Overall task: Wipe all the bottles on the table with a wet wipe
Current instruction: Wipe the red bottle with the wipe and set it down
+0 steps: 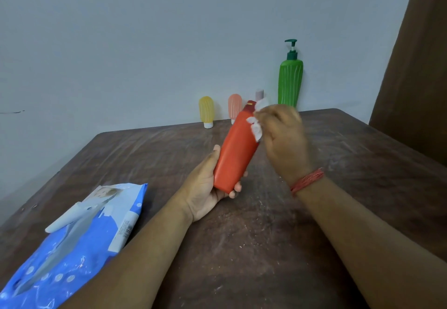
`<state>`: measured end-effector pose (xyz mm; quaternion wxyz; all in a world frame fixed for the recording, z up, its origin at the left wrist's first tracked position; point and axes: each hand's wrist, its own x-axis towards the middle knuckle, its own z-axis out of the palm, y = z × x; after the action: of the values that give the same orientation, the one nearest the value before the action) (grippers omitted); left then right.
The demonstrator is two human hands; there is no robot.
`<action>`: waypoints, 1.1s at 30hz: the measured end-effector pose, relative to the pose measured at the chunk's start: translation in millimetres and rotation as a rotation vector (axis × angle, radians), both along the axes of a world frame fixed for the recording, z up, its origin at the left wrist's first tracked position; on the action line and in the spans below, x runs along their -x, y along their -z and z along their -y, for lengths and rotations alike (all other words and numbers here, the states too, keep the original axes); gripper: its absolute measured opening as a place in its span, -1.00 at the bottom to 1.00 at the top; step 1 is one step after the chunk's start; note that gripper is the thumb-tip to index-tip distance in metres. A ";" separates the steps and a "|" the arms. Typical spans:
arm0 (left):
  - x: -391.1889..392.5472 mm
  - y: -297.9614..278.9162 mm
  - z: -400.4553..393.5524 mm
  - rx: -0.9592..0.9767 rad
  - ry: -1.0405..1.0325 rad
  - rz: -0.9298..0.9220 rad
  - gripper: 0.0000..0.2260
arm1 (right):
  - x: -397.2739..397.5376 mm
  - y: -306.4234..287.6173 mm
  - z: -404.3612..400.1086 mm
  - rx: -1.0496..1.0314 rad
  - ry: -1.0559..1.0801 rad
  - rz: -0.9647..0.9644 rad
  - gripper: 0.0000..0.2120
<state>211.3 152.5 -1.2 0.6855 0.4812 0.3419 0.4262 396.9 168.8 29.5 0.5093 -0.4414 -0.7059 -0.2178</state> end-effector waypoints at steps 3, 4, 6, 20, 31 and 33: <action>-4.3 1.8 -1.4 -0.025 0.005 -0.040 -0.43 | 6.9 6.7 9.4 0.020 -0.080 0.208 -0.76; -5.0 2.6 -1.5 -0.032 0.004 -0.033 -0.42 | 9.0 10.1 13.0 0.027 -0.129 0.355 -0.78; -5.2 4.4 -2.8 -0.051 -0.001 -0.018 -0.38 | 11.1 6.5 15.5 0.042 -0.140 0.438 -0.76; 3.1 2.4 -8.2 0.041 -0.041 0.214 -0.20 | 38.4 18.6 30.5 0.055 -0.358 0.524 -0.87; 9.3 -2.4 0.9 0.048 0.016 0.203 -0.33 | 12.5 10.2 8.2 0.004 -0.076 0.086 -0.79; 7.4 -1.8 0.9 0.066 0.017 0.184 -0.35 | 15.1 11.7 7.8 0.071 -0.126 -0.189 -0.82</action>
<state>203.9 151.6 0.6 0.7330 0.4200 0.2872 0.4514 381.8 161.0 17.8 0.5703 -0.4326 -0.6883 -0.1175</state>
